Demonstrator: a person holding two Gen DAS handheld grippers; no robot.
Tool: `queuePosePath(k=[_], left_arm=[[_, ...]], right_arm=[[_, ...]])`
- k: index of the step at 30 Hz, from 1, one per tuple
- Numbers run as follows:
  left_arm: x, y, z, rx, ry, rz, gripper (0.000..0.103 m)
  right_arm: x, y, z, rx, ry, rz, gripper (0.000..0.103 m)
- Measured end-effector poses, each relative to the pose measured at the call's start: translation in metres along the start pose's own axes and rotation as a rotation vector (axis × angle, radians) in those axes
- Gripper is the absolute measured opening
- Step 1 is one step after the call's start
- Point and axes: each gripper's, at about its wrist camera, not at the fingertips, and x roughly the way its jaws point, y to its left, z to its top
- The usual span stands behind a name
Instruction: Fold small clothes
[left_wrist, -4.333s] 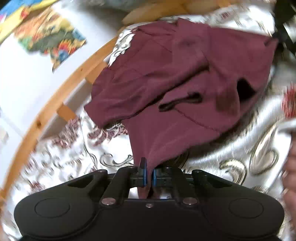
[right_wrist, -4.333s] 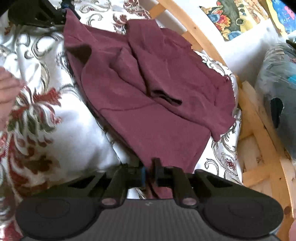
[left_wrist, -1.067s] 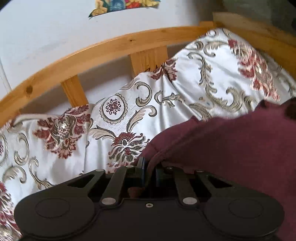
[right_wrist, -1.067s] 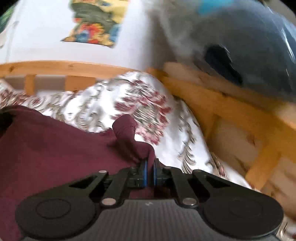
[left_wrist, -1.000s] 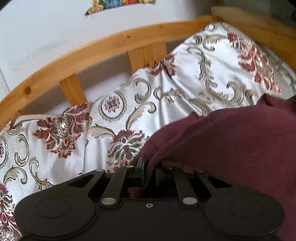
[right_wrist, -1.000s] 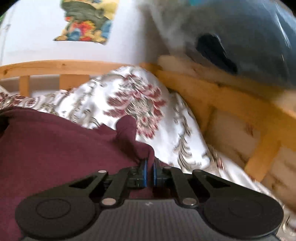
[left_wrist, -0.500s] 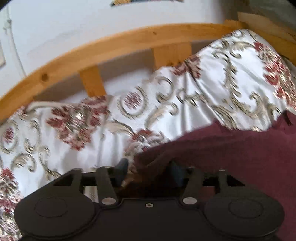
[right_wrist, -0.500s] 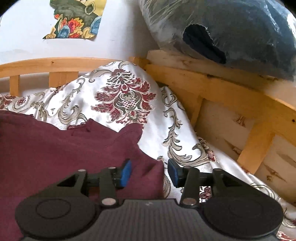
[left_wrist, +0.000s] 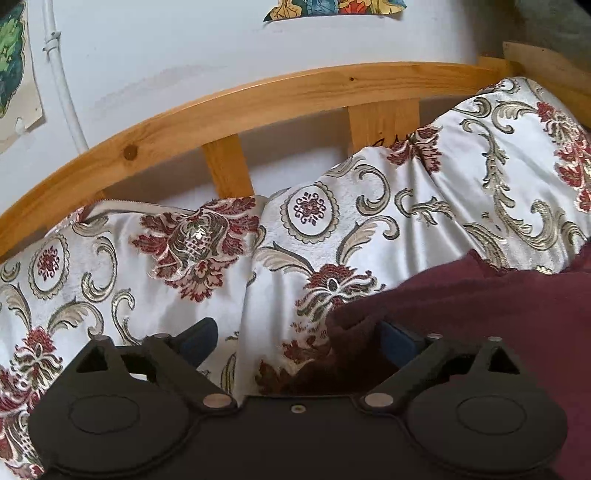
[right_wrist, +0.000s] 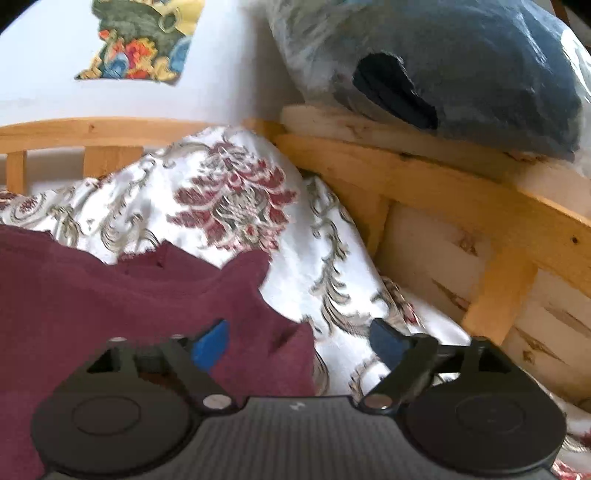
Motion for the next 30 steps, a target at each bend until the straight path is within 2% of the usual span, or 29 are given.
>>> queuePosePath(k=[4,6,8,11,14,18,22,26,30], left_arm=[[0.0,-0.002,-0.008,0.032,0.006,-0.006,0.101],[0.004,-0.006,-0.01,0.063,0.027,0.019,0.101],[0.013,-0.008,-0.011,0.081,0.067,0.059,0.101],[0.025,-0.005,-0.013,0.022,0.129,0.079,0.101],[0.026,-0.001,-0.015,-0.051,0.14,0.081,0.102],[0.015,-0.003,-0.019,-0.075,0.14,0.09,0.102],[-0.011,-0.006,-0.023,-0.115,0.101,0.074,0.102],[-0.037,-0.015,-0.028,-0.176,0.091,0.022,0.102],[-0.063,-0.032,-0.035,-0.167,0.079,-0.034,0.102]], right_arm=[[0.018,-0.001,0.004,0.039,0.033,-0.068,0.093],[0.022,-0.006,0.001,0.092,0.049,-0.096,0.093],[0.025,-0.008,-0.001,0.091,0.071,-0.105,0.098],[0.025,-0.003,-0.003,0.047,0.077,-0.119,0.103],[0.02,-0.002,-0.002,0.035,0.065,-0.101,0.103],[0.007,-0.004,0.001,0.022,0.04,-0.084,0.103],[-0.008,-0.004,0.005,0.013,0.01,-0.045,0.103],[-0.029,0.003,0.006,-0.016,-0.013,-0.023,0.103],[-0.054,0.012,0.007,-0.047,-0.037,0.026,0.103]])
